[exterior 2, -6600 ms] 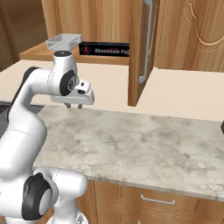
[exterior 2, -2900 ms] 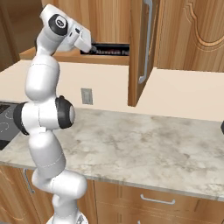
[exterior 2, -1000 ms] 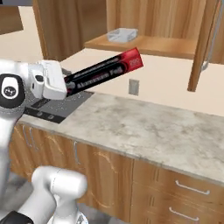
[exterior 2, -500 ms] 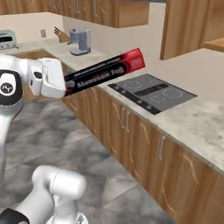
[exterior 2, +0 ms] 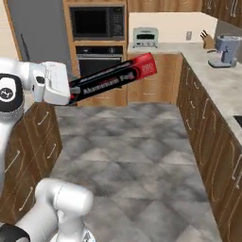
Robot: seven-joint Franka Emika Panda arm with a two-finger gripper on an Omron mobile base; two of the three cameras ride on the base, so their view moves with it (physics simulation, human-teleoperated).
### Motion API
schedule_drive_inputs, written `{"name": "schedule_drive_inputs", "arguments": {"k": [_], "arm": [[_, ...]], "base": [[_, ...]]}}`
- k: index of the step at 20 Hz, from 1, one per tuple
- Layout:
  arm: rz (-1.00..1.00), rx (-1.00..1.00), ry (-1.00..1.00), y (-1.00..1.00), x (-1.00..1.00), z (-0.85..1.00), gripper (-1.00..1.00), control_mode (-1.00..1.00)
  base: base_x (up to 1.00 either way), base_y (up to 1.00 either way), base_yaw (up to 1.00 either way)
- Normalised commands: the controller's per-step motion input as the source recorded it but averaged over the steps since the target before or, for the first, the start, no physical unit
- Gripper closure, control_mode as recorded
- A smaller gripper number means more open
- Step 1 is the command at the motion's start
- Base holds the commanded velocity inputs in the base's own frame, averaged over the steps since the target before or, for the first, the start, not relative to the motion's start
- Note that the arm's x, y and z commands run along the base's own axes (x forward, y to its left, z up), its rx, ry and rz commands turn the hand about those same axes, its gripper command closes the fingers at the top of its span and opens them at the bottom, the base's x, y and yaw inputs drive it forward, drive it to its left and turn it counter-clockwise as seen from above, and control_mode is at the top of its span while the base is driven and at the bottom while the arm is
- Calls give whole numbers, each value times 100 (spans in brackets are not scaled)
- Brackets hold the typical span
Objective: Retrieve the tupperware and aluminum foil from the cabinet and place them on the dining counter near the plate with shrimp and kebab skewer to prepare for storing leftovers.
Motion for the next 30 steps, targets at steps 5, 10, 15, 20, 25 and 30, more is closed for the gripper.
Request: {"name": "schedule_drive_inputs", "arguments": {"k": [5,10,15,20,25,30], "arm": [[0,0,0,0,0,0,100,100],[0,0,0,0,0,0,100,100],[0,0,0,0,0,0,100,100],[0,0,0,0,0,0,100,100],[0,0,0,0,0,0,100,100],[0,0,0,0,0,0,100,100]], "base": [[-35,1,100],[-34,0,100],[-39,7,100],[-39,75,87],[-20,100,54],[13,100,18]]}}
